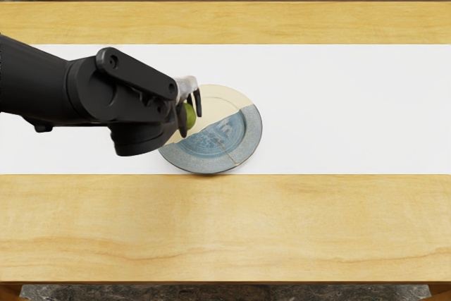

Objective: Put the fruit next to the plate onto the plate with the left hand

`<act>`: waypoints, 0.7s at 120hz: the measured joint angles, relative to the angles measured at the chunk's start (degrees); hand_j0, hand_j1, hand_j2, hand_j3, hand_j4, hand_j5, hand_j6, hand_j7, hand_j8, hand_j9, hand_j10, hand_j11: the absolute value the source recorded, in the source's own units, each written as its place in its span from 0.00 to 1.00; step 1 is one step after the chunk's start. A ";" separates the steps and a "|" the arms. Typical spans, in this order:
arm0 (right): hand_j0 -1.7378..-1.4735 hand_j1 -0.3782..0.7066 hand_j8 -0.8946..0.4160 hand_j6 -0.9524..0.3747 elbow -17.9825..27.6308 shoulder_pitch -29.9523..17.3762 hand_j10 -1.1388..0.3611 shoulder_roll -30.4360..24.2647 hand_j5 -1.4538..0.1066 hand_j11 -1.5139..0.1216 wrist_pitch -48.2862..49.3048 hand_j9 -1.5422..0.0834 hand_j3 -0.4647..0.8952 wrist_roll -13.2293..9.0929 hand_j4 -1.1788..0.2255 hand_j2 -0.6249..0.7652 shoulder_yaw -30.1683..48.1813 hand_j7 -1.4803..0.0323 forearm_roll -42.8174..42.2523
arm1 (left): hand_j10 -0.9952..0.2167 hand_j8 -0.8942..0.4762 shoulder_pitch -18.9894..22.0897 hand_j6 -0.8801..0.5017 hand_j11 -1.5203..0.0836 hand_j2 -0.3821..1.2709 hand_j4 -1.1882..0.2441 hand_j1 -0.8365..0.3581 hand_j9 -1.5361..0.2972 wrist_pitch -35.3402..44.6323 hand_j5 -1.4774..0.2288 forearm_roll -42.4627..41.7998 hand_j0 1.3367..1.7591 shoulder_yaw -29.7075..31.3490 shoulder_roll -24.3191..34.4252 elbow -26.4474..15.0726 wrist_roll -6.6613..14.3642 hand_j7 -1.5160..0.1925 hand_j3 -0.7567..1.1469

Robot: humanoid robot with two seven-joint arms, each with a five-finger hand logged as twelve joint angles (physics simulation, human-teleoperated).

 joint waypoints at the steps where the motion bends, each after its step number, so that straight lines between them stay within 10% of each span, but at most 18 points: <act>1: 0.30 0.07 0.65 0.69 0.00 0.00 0.73 0.00 0.90 0.90 0.00 0.92 0.34 0.00 0.81 0.44 0.00 0.95 0.00 | 0.32 0.43 0.02 0.37 0.28 0.48 0.31 0.40 0.24 0.01 0.20 -0.01 0.75 -0.02 0.00 0.03 0.00 0.24 0.40; 51: 0.30 0.07 0.65 0.69 -0.01 0.00 0.73 0.00 0.90 0.90 0.00 0.92 0.34 -0.02 0.81 0.44 0.00 0.95 0.00 | 0.26 0.35 0.74 0.29 0.41 0.40 0.39 0.46 0.36 0.46 0.35 0.25 0.75 -0.95 0.00 0.81 0.11 0.37 0.40; 84: 0.30 0.07 0.65 0.69 -0.03 0.00 0.73 0.00 0.90 0.90 0.00 0.92 0.34 -0.02 0.81 0.44 0.00 0.95 0.00 | 0.49 0.42 0.80 0.39 0.63 0.30 0.57 0.64 0.56 1.13 0.57 0.41 0.76 -1.40 0.00 0.96 0.02 0.59 0.40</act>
